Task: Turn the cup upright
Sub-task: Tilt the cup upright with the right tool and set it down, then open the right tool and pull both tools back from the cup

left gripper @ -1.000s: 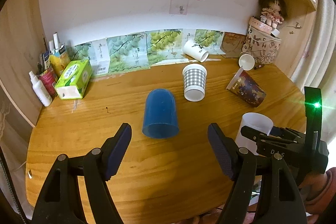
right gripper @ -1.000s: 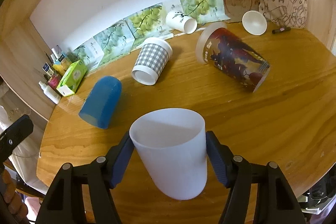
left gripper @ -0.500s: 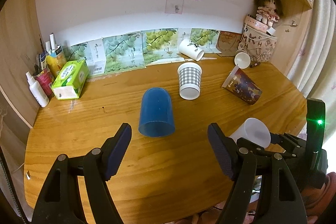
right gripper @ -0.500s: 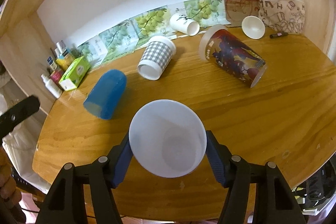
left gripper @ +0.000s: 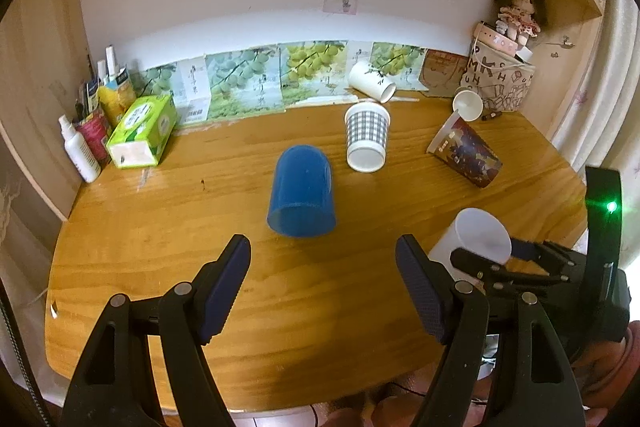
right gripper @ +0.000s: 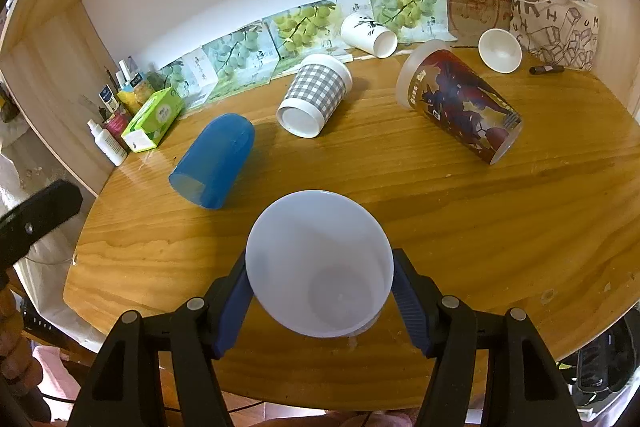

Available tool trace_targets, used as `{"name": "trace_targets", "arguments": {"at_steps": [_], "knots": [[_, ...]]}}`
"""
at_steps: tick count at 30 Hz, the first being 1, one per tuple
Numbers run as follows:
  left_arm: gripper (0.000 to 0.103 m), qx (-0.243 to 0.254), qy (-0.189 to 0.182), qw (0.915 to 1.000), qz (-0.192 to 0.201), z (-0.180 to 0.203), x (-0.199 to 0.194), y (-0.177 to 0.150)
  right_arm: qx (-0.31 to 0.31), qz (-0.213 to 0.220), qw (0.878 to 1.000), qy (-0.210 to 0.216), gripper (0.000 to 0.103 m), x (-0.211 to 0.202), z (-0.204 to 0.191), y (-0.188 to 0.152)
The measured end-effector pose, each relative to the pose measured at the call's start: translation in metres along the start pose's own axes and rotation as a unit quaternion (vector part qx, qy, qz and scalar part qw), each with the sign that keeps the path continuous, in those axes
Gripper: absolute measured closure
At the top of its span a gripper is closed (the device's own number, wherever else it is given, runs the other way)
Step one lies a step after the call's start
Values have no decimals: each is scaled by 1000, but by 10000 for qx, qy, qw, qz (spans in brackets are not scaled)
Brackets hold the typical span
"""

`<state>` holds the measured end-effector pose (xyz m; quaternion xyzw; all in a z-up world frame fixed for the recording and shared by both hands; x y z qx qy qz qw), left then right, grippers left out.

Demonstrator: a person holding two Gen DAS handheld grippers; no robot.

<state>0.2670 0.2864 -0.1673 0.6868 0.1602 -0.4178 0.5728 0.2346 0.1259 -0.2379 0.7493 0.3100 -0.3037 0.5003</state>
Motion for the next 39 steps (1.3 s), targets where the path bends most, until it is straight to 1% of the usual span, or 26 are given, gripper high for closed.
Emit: {"name": "trace_targets", "arguments": {"at_steps": [4,5,10,13,15,19,21,26,28,29,31,33,37,39], "knots": [[25,-164,11,9998,-63,-5,-2,-9,2,71,10000,16,26,-5,-3,2],[25,-234,20,9997,-97,-8,-2,-12,-1,84,10000,10,23,-6,-3,3],[25,-483,52,9986,-227,-17,-1,-21,11,104,9999,-64,21,-14,-7,8],[25,-436,368,9981,-233,-21,-2,-24,28,160,9998,-95,21,-20,-7,11],[25,-361,517,9975,-310,-22,-2,-27,49,205,9997,-97,19,-26,-5,14],[25,-592,560,9960,-380,-24,-10,-31,121,334,9994,-4,19,-40,-3,23],[25,-720,547,9950,-422,-22,-16,-33,134,428,9990,58,16,-47,-1,28],[25,-1063,436,9917,-585,-5,-26,-35,127,601,9980,131,15,-68,6,33],[24,-1162,394,9905,-614,3,-29,-34,131,655,9977,139,11,-78,10,32],[24,-1212,446,9897,-623,8,-32,-33,138,686,9974,151,10,-84,13,32],[21,-1160,676,9890,-627,15,-37,-32,162,722,9971,172,7,-95,20,32],[21,-1113,815,9888,-563,25,-45,-30,203,763,9967,170,3,-105,27,30],[20,-1094,976,9879,-512,42,-59,-28,264,787,9964,163,2,-127,41,23],[17,-1038,1015,9884,-452,53,-67,-28,264,801,9964,107,1,-139,49,18]]}}
Point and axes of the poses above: each gripper's, at about its wrist camera, not at the fingertips, and x roughly the way its jaws point, z to its right, y to its top, the point moved 6 cm from there along x, roughly the way its jaws point, and after that the axes turned 4 degrees about y, right-handed, at the moved point
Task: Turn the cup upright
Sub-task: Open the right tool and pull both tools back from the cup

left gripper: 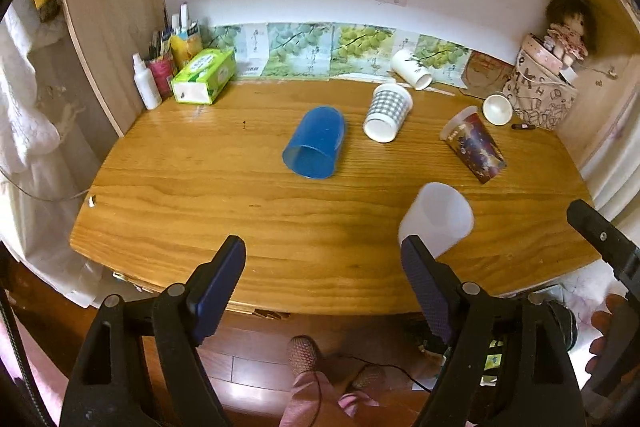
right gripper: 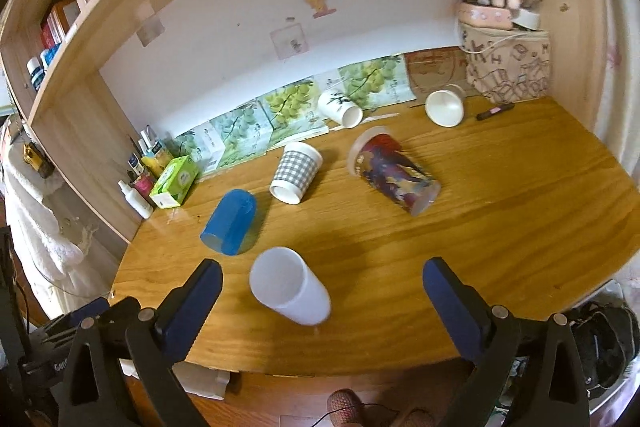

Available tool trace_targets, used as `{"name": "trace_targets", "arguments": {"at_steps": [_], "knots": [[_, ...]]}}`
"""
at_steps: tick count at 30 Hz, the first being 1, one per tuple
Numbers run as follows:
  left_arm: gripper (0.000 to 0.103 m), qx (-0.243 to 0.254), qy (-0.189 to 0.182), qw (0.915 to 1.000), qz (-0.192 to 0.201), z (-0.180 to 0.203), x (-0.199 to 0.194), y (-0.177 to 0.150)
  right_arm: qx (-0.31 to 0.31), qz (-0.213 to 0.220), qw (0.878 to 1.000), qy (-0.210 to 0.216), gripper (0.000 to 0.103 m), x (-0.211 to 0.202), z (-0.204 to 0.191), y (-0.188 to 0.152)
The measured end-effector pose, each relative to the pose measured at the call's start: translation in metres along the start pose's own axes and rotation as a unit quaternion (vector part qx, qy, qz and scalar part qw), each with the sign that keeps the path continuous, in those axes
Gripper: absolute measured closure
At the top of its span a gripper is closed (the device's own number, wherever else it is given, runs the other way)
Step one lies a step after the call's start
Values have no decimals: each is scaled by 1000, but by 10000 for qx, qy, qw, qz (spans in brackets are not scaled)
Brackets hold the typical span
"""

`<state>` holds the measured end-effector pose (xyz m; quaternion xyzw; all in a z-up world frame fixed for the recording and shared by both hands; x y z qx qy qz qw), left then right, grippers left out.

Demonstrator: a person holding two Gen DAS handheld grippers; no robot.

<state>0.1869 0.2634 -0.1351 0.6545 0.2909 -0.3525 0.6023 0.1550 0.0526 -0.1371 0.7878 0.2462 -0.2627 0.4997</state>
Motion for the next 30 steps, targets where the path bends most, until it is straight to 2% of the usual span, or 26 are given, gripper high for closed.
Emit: {"name": "trace_targets", "arguments": {"at_steps": [6,9,14,20,23,30], "knots": [[13,-81,-150,9997,165,29,-30,-8,29,94,9999,-120,1,-40,19,-6],[6,-194,-270,9988,352,40,-48,-9,12,141,9999,-84,1,-61,22,-10],[5,-245,-337,9964,733,57,-80,-7,-91,417,9991,-41,1,-101,19,-13],[2,-214,-29,9893,1443,66,-120,-9,-346,676,9970,143,0,-133,11,-13],[1,-220,181,9821,1864,65,-140,-11,-395,790,9959,215,0,-146,8,-12],[0,-253,382,9700,2388,64,-164,-9,-688,1141,9910,80,0,-167,-5,-8]]}}
Point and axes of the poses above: each gripper's, at about its wrist camera, not at the fingertips, and x roughly the way its jaws point, z to its right, y to its top, the point moved 6 cm from there along x, roughly the way its jaws point, and after that the axes turned 4 degrees about y, right-handed, at the moved point
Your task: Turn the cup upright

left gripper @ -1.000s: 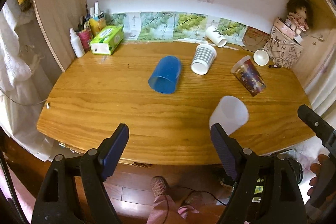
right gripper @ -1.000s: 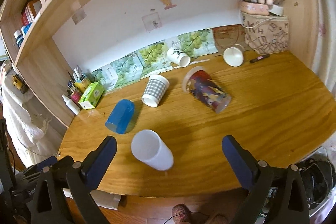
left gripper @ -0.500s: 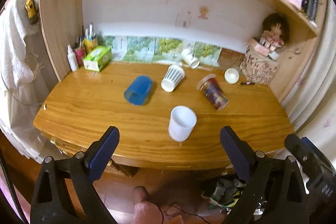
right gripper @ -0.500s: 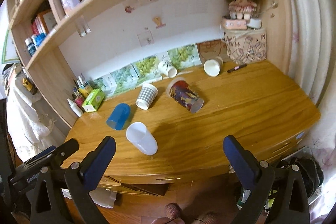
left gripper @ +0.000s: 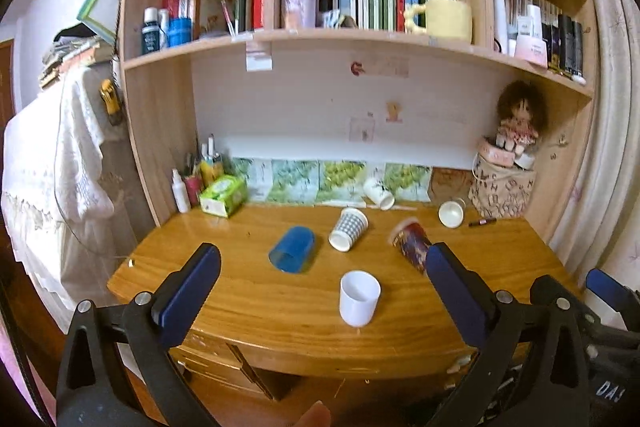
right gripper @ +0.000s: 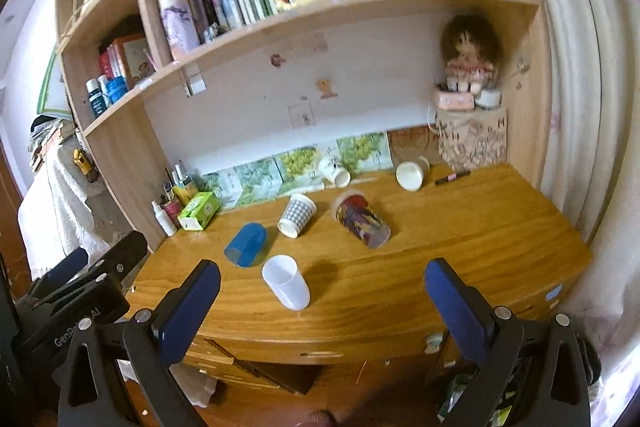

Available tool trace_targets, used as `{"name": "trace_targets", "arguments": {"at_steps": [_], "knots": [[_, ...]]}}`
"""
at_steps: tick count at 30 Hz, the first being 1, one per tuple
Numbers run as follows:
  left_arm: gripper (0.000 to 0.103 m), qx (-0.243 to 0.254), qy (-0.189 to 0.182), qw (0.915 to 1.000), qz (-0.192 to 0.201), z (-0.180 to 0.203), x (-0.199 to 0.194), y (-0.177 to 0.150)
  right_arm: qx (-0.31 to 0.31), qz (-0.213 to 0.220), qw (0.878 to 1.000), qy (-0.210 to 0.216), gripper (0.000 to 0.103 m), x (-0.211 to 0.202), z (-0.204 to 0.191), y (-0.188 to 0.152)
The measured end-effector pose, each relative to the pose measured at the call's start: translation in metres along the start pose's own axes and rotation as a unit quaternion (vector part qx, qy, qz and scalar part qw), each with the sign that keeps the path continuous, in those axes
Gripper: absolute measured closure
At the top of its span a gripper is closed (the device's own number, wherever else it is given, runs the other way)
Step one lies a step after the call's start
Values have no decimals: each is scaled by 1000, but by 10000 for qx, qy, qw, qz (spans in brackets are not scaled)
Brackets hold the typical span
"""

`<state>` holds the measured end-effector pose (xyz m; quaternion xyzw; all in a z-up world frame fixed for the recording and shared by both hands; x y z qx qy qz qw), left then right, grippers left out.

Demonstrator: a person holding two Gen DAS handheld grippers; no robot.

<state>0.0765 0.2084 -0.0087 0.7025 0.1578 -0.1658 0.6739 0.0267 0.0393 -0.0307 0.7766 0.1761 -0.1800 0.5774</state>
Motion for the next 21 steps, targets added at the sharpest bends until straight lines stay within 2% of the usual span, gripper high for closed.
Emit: {"name": "trace_targets", "arguments": {"at_steps": [2,7,21], "knots": [[0,12,49,10000,53,1,-1,2,-130,141,9998,-1,0,-4,-5,2],[0,-2,155,9998,137,2,-3,1,-186,188,9996,108,0,0,-6,6],[0,-36,202,9998,-19,8,8,0,-251,12,9996,129,0,15,0,7]]}}
Point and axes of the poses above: each gripper's, at about its wrist camera, not at the fingertips, and x roughly the way its jaws point, z to its right, y to its top, the point moved 6 cm from there along x, roughly the way its jaws point, and after that the axes turned 4 degrees about y, right-handed, at the moved point
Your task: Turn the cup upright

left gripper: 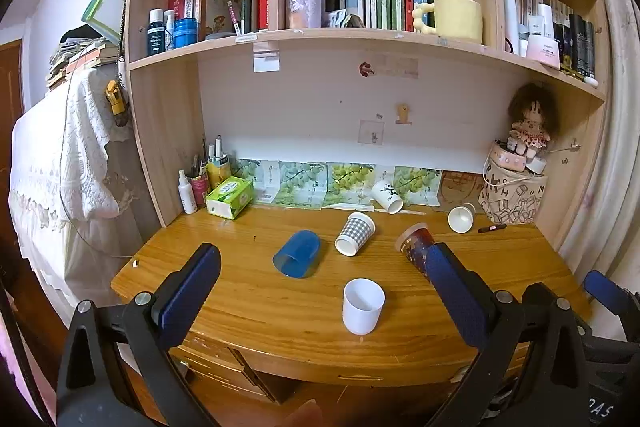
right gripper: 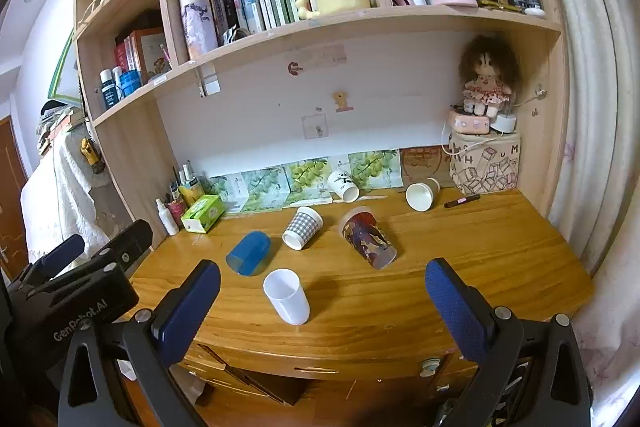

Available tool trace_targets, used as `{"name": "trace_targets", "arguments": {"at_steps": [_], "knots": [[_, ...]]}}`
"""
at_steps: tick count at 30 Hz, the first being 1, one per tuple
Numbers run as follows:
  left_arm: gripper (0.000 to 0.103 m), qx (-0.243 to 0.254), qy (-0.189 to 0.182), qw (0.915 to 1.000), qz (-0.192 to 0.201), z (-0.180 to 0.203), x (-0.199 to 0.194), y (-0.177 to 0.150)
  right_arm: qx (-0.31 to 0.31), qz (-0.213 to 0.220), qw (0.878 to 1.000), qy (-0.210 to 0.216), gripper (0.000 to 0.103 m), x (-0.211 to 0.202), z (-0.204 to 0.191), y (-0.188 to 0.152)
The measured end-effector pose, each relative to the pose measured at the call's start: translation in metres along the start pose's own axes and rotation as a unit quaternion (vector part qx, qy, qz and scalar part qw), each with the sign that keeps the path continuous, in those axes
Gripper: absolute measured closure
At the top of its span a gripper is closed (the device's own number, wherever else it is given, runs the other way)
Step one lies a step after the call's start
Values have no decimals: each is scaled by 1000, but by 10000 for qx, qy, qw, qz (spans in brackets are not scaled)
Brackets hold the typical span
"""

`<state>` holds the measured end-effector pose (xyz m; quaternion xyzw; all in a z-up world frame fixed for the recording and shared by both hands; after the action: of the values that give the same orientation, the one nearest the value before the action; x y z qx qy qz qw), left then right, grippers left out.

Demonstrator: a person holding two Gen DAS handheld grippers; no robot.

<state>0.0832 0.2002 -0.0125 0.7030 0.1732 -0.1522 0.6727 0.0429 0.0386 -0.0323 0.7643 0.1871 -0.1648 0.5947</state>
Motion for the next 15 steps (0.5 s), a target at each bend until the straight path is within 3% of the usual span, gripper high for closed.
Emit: {"name": "trace_targets", "arguments": {"at_steps": [15], "knots": [[0,133,-120,9998,-48,15,7,4,67,84,9998,-168,0,-2,12,3]]}}
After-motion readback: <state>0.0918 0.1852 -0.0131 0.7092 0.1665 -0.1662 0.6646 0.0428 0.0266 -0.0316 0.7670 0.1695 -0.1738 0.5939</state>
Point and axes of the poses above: each gripper's, at about its wrist camera, not at the fingertips, and x roughly the way its jaws point, z to its right, y to its top, the point moved 6 cm from there along x, roughly the way its jaws point, and after that the axes turned 4 degrees about y, right-handed, at the moved point
